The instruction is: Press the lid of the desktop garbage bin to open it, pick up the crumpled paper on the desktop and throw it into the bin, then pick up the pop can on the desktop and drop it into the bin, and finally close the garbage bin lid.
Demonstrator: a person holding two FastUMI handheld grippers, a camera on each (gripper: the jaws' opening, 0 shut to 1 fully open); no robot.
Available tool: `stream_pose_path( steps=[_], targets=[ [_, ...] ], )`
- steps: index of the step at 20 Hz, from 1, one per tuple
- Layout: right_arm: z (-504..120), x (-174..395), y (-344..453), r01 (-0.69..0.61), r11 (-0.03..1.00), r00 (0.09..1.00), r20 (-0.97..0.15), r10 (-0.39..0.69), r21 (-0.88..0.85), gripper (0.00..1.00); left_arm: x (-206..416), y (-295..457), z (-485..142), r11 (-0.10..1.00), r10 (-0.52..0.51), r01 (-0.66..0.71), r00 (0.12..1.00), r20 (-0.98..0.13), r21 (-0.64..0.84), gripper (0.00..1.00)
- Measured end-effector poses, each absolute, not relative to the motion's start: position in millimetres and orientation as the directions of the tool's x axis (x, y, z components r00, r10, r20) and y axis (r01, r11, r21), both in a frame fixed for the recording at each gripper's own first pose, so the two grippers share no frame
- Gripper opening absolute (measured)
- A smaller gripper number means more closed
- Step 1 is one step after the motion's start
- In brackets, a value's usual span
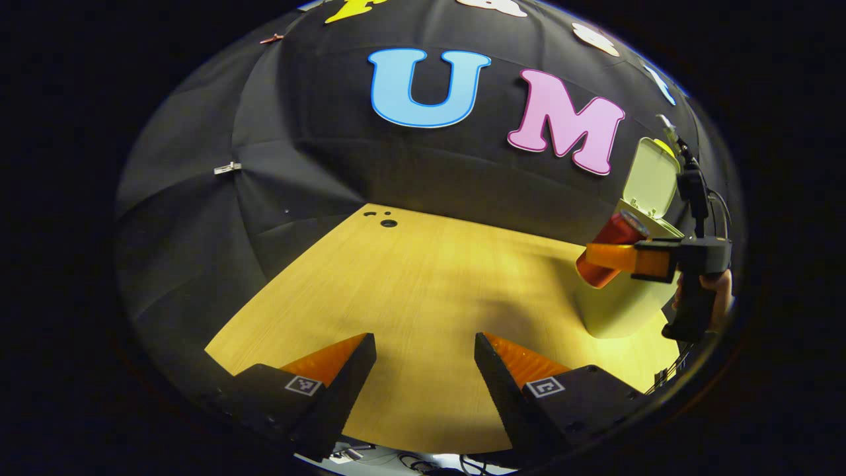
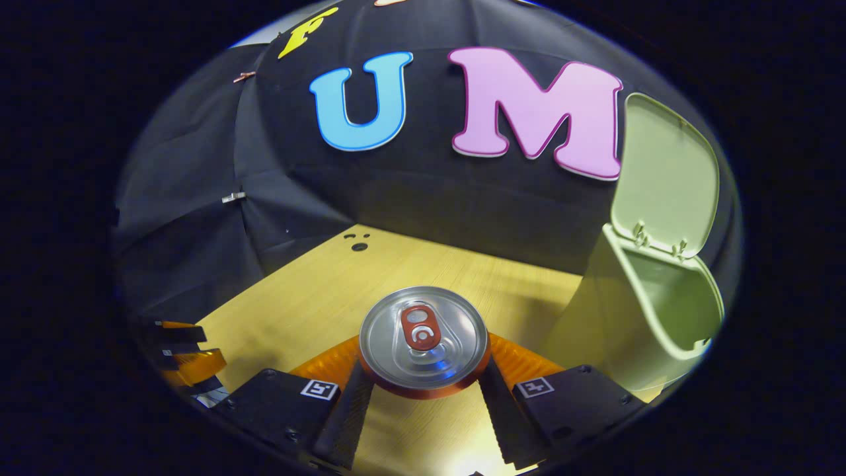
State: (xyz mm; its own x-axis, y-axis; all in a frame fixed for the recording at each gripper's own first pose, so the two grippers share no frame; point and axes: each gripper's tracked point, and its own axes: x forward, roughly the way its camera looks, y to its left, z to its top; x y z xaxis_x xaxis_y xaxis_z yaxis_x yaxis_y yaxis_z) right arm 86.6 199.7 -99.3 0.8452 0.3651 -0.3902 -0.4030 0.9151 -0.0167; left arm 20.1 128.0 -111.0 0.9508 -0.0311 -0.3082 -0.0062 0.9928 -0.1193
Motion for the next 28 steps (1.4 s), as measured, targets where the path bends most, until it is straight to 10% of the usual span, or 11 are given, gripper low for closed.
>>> stream_pose_path(
  steps=[14, 28],
  targets=[
    [23, 94, 68, -0.127, 0.987, 0.968, -0.207, 0.145, 0.098, 0.82, 59, 70, -110, 0.978, -0.187, 0.149, 0.933, -0.307, -0.143, 0.96],
    [7, 127, -19, -0.009, 0.999, 0.972, -0.234, 0.019, 0.047, 0.82, 68, 50, -118, 0.986, -0.132, 0.089, 0.929, -0.345, -0.139, 0.96]
  ],
)
